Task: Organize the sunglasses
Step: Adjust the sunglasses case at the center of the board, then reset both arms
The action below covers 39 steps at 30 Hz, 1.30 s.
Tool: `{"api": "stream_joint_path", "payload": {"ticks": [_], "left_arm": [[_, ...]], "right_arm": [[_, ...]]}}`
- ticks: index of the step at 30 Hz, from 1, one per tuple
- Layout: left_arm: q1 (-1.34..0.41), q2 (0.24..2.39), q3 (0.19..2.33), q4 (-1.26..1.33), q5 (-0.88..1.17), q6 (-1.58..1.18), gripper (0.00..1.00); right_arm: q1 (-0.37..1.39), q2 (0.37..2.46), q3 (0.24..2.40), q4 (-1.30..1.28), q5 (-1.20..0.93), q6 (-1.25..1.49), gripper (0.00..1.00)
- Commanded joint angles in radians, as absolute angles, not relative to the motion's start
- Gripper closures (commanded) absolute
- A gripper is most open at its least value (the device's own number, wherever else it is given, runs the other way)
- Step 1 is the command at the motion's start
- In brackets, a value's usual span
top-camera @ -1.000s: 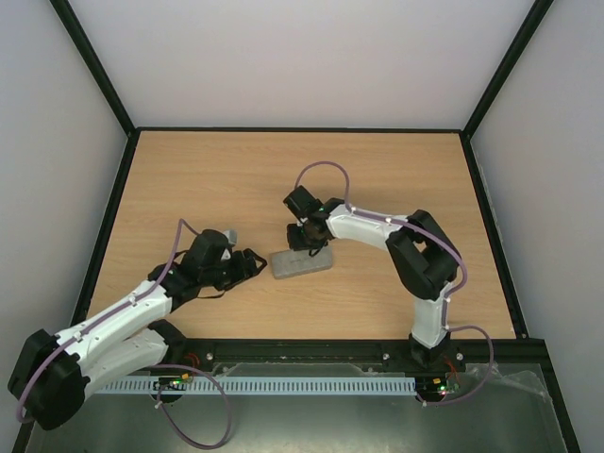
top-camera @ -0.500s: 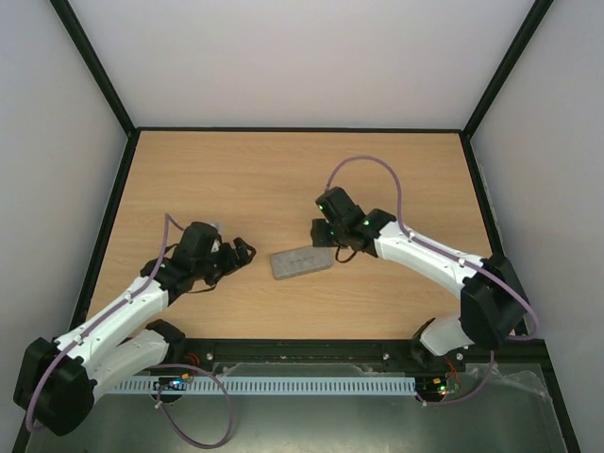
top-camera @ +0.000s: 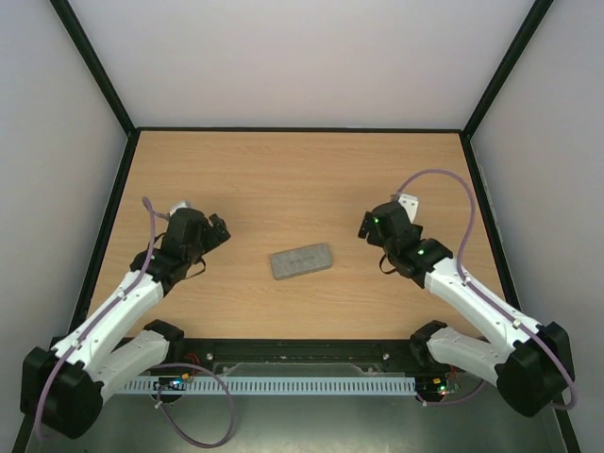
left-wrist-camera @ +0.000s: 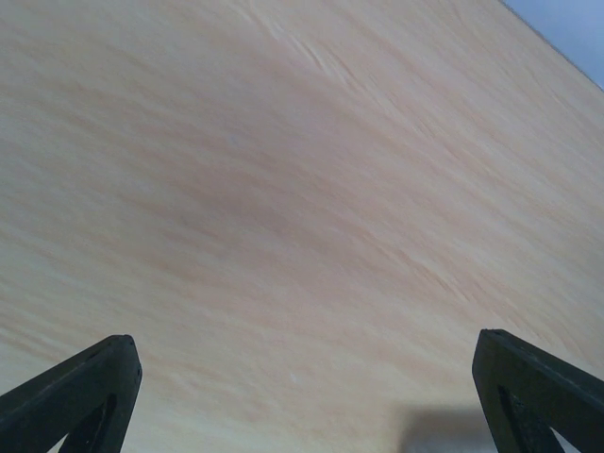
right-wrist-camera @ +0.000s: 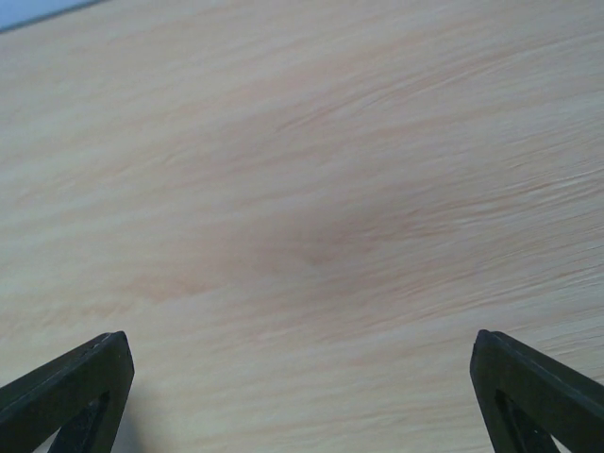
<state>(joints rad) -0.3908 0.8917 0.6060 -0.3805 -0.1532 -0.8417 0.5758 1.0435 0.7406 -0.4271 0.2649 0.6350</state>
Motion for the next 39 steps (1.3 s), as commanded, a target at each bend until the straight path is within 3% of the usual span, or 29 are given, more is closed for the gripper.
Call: {"api": "stream_joint_path", "payload": {"ticks": [1, 6, 17, 26, 35, 39], "left_arm": [[-0.321, 0.977, 0.628, -0.193, -0.369, -0.713, 0.01], [-0.222, 1.088, 0.598, -0.011, -0.438, -0.574, 0.01], [-0.034, 1.309, 0.532, 0.364, -0.271, -0.357, 0.0], [0.047, 1.435, 0.456, 0.646, -0.263, -0.271, 0.0], [0.1, 1.515, 0.447, 0.847, -0.099, -0.205, 0.01], [0.098, 1.495, 0.376, 0.961, -0.078, -0.178, 0.01]], "right_arm": [[0.455, 1.029, 0.703, -0.282, 0.409, 0.573, 0.01], [0.329, 1.122, 0.65, -0.093, 0.426, 0.544, 0.01], [0.108, 1.298, 0.517, 0.392, 0.507, 0.457, 0.01], [0.086, 1.445, 0.479, 0.662, 0.595, 0.345, 0.01], [0.072, 1.51, 0.366, 0.998, 0.56, 0.28, 0.01], [0.074, 1.513, 0.373, 0.987, 0.527, 0.264, 0.02]]}}
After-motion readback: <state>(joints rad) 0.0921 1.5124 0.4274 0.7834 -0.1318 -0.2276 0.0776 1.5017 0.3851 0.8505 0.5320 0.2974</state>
